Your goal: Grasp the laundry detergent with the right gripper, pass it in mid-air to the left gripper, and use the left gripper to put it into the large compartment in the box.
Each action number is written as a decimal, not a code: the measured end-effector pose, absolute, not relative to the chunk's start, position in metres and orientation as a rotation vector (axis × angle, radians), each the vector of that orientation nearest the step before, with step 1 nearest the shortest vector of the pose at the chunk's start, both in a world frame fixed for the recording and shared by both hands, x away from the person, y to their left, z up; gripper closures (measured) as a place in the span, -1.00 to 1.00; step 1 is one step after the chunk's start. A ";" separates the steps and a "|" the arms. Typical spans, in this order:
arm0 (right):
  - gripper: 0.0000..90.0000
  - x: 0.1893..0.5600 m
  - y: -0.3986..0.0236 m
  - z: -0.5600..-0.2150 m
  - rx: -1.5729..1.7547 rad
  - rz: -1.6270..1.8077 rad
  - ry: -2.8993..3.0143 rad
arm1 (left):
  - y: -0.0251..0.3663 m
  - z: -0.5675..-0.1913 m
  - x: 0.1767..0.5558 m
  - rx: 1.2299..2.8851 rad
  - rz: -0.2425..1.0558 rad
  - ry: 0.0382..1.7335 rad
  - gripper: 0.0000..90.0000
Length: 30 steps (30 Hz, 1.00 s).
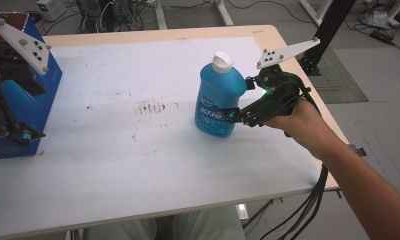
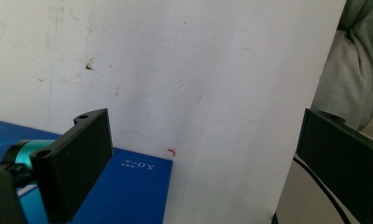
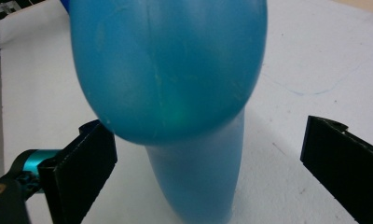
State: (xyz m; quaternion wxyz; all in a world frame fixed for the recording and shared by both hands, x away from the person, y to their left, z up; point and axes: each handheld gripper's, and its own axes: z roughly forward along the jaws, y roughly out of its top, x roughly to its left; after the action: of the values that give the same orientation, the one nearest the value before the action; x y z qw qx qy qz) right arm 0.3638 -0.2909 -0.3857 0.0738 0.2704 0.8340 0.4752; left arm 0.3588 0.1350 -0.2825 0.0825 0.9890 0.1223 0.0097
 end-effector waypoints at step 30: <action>-0.94 0.366 -0.273 -0.409 0.823 1.537 2.391 | 0.134 -0.283 0.359 2.956 0.025 0.370 -0.92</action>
State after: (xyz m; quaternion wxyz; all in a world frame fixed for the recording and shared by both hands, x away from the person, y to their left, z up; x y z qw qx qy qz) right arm 0.3662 -0.2727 -0.4087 0.0912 0.2769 0.8046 0.5173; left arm 0.3592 0.1339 -0.2827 0.0811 0.9890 0.1237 0.0082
